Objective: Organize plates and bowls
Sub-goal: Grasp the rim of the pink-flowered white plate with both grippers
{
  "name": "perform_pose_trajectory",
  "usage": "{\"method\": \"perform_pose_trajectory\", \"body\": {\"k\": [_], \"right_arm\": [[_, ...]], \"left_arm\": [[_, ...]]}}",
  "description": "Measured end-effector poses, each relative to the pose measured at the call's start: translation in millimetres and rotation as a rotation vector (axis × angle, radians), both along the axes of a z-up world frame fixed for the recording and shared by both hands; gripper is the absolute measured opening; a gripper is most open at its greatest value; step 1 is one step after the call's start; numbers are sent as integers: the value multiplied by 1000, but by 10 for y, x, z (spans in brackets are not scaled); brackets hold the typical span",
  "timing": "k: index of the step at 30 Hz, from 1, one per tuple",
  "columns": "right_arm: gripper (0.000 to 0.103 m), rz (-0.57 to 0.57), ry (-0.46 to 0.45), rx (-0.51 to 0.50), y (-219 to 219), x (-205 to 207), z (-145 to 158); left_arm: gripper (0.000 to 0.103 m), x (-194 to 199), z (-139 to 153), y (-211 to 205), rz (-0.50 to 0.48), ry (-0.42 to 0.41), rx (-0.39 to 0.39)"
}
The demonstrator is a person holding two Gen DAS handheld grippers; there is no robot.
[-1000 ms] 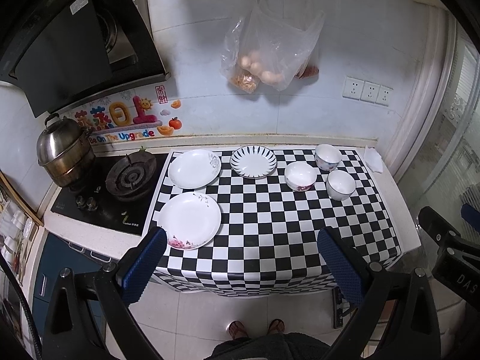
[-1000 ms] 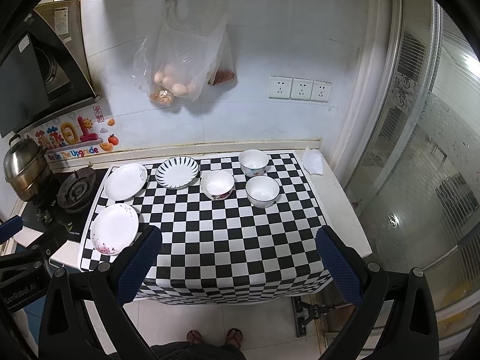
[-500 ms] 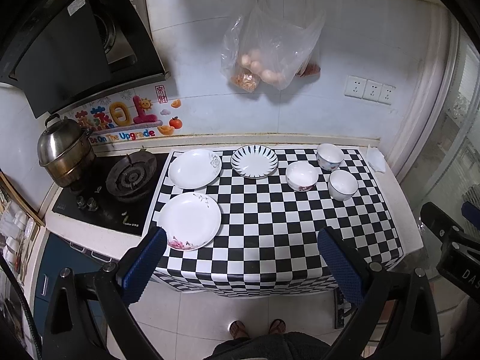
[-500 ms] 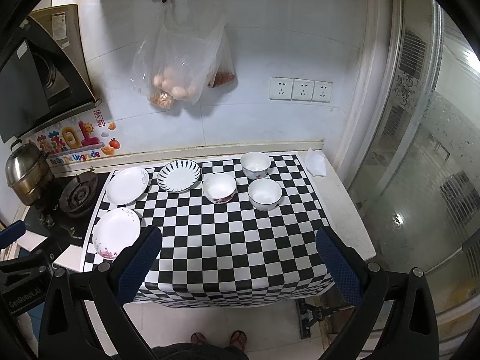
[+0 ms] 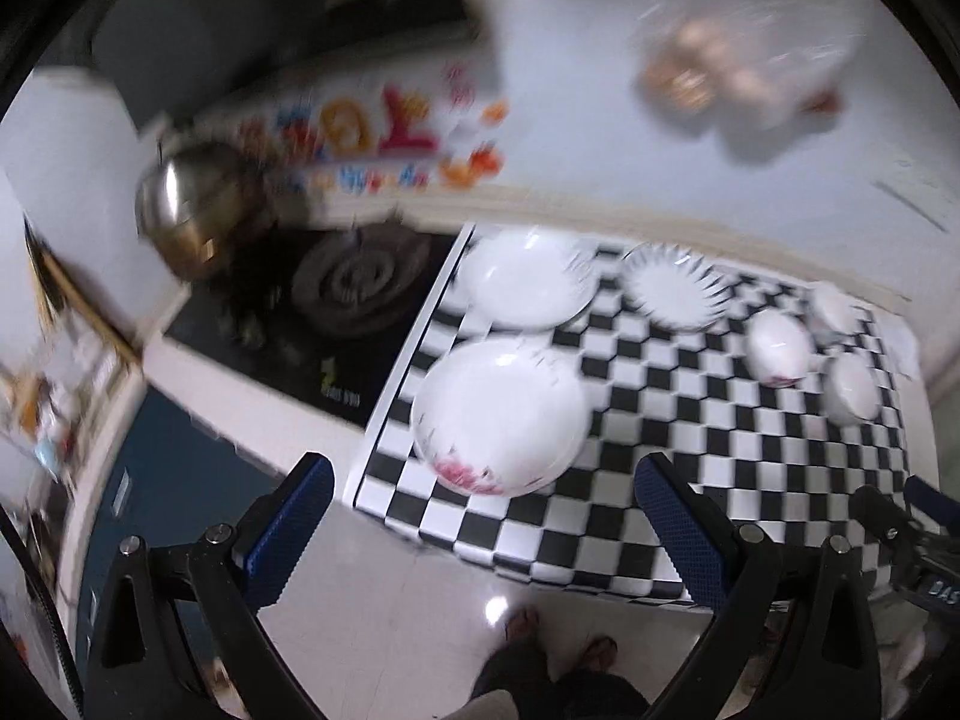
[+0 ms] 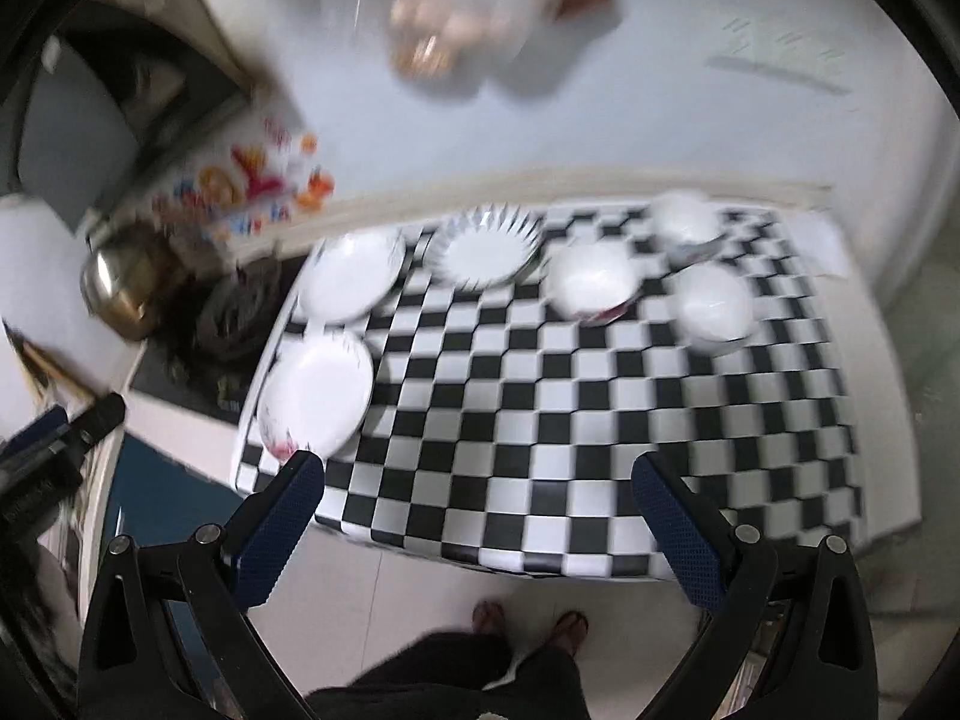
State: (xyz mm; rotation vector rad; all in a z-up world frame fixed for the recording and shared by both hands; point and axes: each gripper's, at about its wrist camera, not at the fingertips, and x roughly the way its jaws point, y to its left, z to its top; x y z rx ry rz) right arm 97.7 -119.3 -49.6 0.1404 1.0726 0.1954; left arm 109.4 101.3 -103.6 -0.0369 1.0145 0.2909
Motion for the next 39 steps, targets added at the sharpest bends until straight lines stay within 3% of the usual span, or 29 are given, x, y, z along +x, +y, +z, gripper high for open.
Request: {"method": "perform_pose_trajectory", "body": {"k": [4, 8, 10, 12, 14, 19, 22, 26, 28, 31, 39], "right_arm": [[103, 56, 125, 37, 447, 596, -695], [102, 26, 258, 129, 766, 1156, -1322], [98, 9, 309, 137, 910, 1400, -1585], [94, -1, 362, 149, 1083, 1655, -1873], [80, -3, 428, 180, 1283, 1897, -2166], [67, 5, 538, 219, 1687, 2239, -2686], [57, 12, 578, 204, 1854, 2290, -2869], [29, -1, 630, 217, 1950, 2263, -3012], [21, 4, 647, 218, 2012, 2248, -3048], [18, 23, 625, 156, 2106, 2220, -3018], [17, 7, 619, 156, 1860, 2093, -2886]], "left_arm": [[103, 422, -529, 498, 43, 109, -65], [103, 943, -1153, 992, 39, 242, -165], [94, 1170, -1444, 1205, 35, 297, -222], [79, 1389, -1745, 1375, 23, 352, -244], [70, 1551, -1990, 1491, 6, 411, -253], [58, 1799, -2450, 1603, -65, 509, -250], [45, 1830, -2577, 1592, -106, 550, -287], [31, 1804, -2553, 1532, -151, 551, -354], [31, 1769, -2504, 1484, -158, 548, -332], [30, 1714, -2471, 1434, -151, 558, -338], [30, 1516, -2182, 1032, -195, 561, -342]]}}
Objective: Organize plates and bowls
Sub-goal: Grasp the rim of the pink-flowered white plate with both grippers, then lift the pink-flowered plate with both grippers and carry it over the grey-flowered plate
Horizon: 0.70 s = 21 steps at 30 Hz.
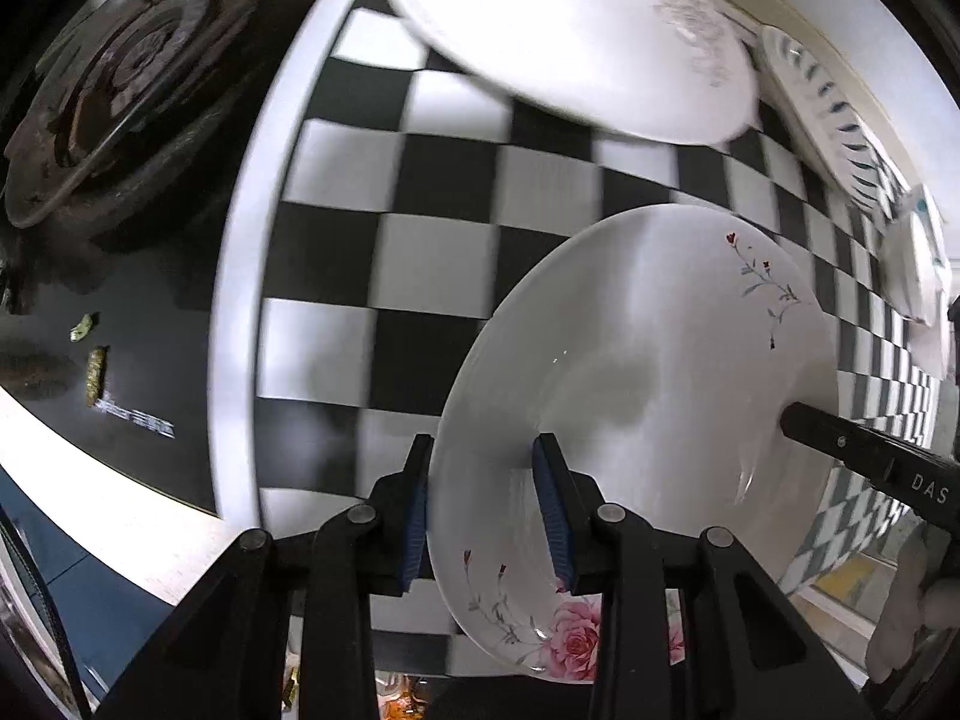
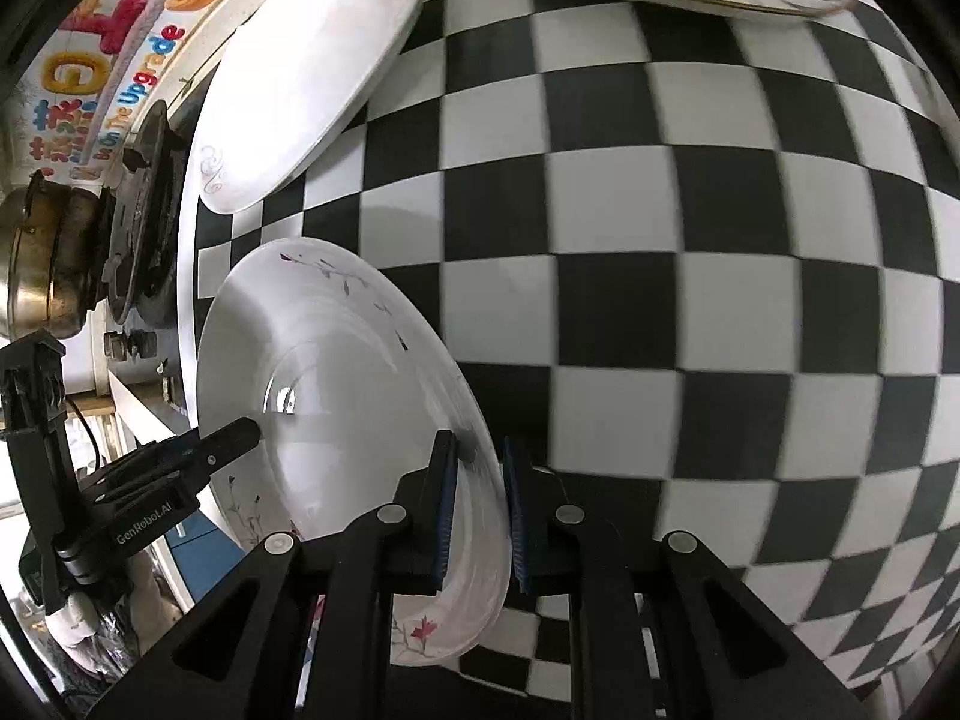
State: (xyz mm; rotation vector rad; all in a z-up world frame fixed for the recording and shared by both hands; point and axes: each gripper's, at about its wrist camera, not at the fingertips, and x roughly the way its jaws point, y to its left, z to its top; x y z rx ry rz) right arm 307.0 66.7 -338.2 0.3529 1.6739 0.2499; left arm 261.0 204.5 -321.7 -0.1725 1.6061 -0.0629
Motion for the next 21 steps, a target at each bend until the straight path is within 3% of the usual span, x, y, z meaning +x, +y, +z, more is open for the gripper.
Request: {"method": "perform_pose_trajectory", "body": {"k": [7, 10, 19, 21], "right_arm": [[17, -87, -20, 6, -674, -122, 237], [17, -126, -31, -1, -990, -188, 322], [17, -244, -37, -19, -1776, -338, 374], [17, -259, -36, -25, -1906, -346, 354]], "left_arm": [[30, -3, 331, -665, -86, -41, -26], [30, 172, 179, -729, -121, -46, -37], [30, 355, 73, -1367, -214, -42, -44], [30, 284, 109, -1311, -228, -40, -44]]}}
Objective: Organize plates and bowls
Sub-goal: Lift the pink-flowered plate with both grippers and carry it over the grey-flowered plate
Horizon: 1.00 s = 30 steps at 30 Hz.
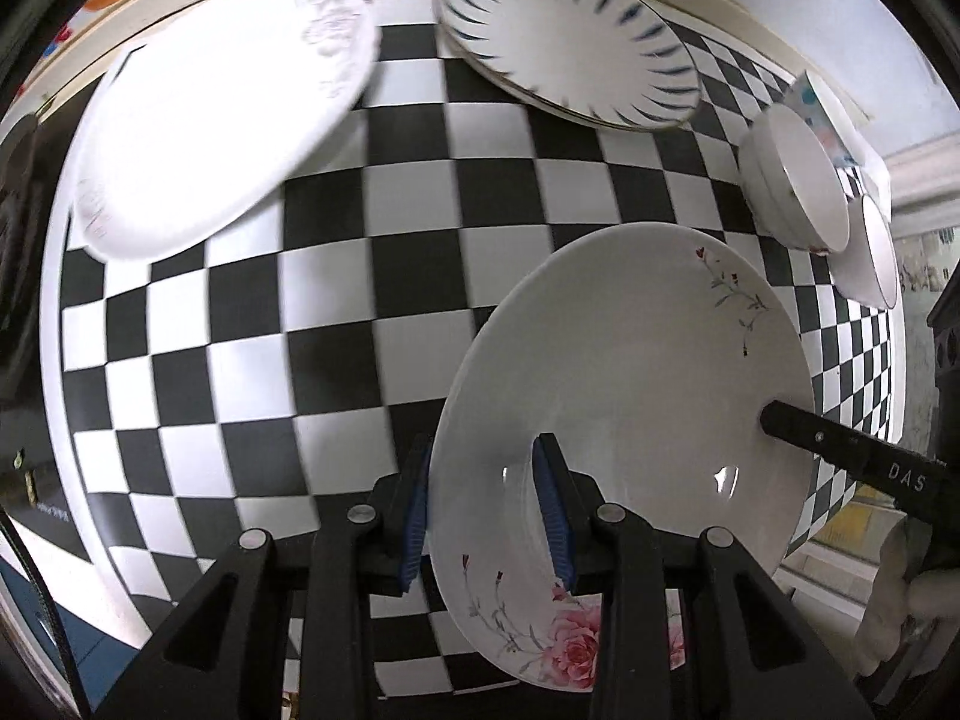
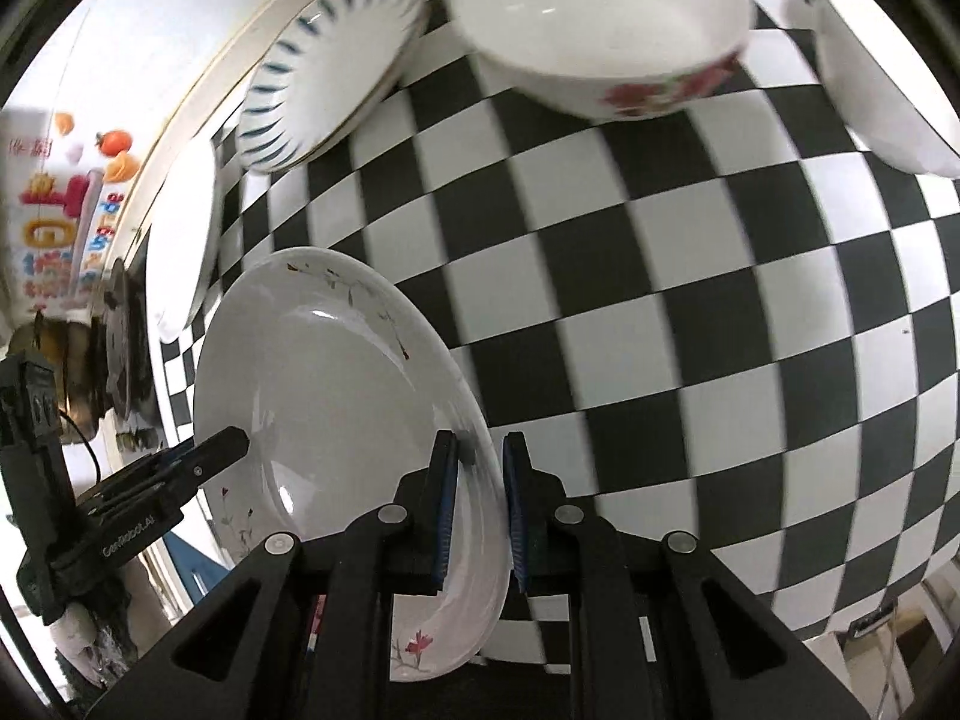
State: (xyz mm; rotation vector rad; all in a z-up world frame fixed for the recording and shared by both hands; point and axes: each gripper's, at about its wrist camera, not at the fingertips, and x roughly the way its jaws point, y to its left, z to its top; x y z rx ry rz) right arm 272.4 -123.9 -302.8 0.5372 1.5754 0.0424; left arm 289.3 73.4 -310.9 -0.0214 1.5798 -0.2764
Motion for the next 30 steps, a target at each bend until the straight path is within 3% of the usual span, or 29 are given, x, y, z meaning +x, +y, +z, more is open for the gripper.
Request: {"method": "perform_pose_trajectory", "body": {"k": [8, 18, 22, 24, 27, 30], "right_arm": [[17, -29, 9, -5, -289, 31, -91], [17, -19, 36, -10, -325, 58, -202], [22, -32, 67, 13, -358, 100, -231], [22, -45, 55, 4, -399, 136, -97], [28, -33, -39, -44, -345, 269, 372], [41, 22, -118, 30, 6, 579, 772]], "left_arm": [[30, 46, -102, -30, -18, 24, 17], [30, 104, -231, 29, -3, 61, 13], [30, 142, -44, 260, 34, 66, -28], [31, 194, 221, 499, 79, 31, -48], [35, 372, 663, 1007, 174, -60, -61], [45, 612, 860, 1540, 270, -141, -45]]}}
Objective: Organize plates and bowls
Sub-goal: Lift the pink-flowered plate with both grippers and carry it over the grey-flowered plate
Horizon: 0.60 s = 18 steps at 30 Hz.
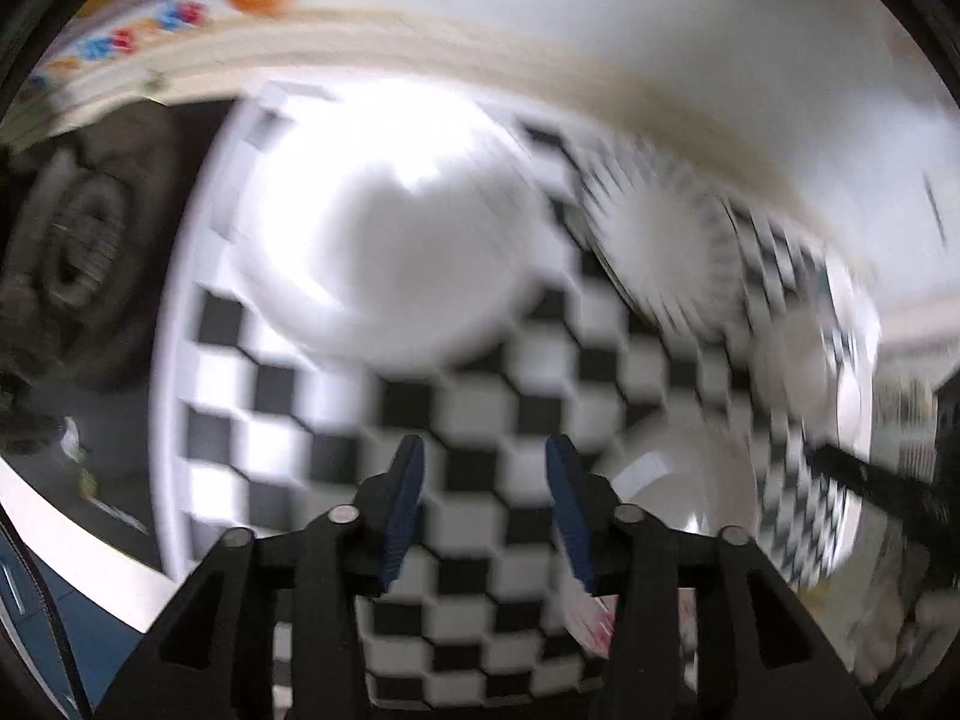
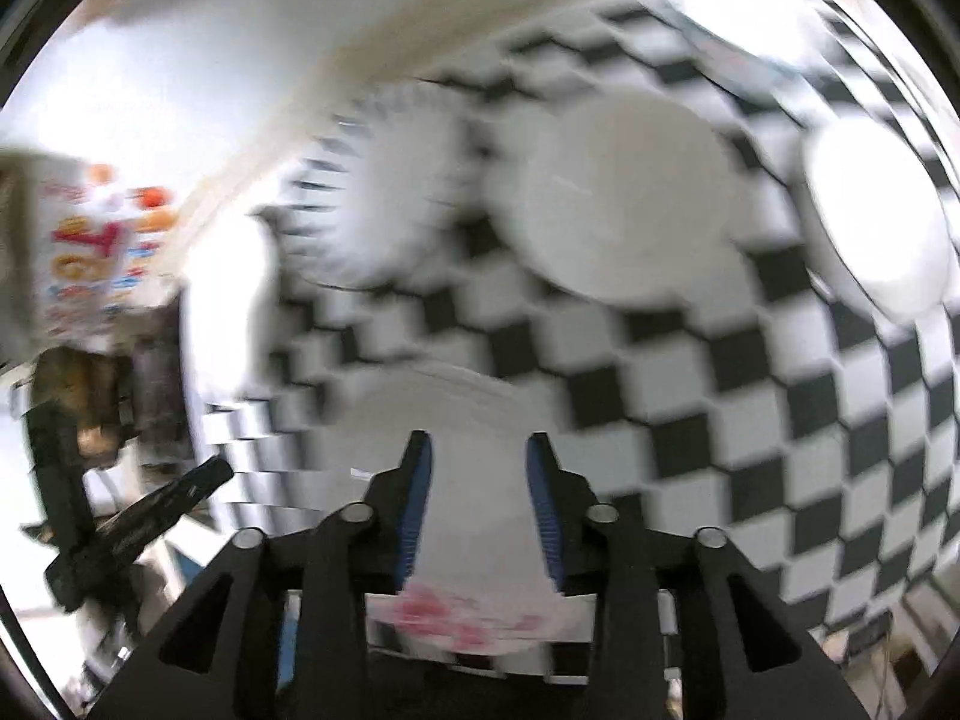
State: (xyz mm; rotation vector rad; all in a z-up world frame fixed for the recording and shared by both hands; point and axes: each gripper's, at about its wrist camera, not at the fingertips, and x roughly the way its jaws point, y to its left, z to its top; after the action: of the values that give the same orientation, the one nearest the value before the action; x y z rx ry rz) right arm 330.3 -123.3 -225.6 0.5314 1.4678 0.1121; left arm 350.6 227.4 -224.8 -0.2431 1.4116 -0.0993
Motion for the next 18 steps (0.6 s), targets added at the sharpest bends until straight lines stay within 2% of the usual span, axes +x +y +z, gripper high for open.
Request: {"method": "perform_pose_trajectory", "body": {"k": [1, 3, 6, 8, 11, 18], "right_arm": [[44, 20, -8, 32, 114, 88, 37], [44, 74, -16, 114, 484, 385, 34], [44, 145, -4, 123, 1058, 873, -178], [44, 162, 32, 144, 1387, 1176, -409], [44, 170, 58, 115, 1702, 1471, -659], [44, 133, 119, 63, 1891, 1792, -1045]], "left_arm": [[45, 114, 13, 186, 30, -14, 21], [45, 433, -67, 538, 79, -9, 53], [45, 854, -228, 854, 86, 25, 85], [45, 1071, -343, 921, 61, 45, 115], [45, 1357, -501, 937, -15, 82, 169], [45, 1745, -880, 911, -168, 185, 251]]}}
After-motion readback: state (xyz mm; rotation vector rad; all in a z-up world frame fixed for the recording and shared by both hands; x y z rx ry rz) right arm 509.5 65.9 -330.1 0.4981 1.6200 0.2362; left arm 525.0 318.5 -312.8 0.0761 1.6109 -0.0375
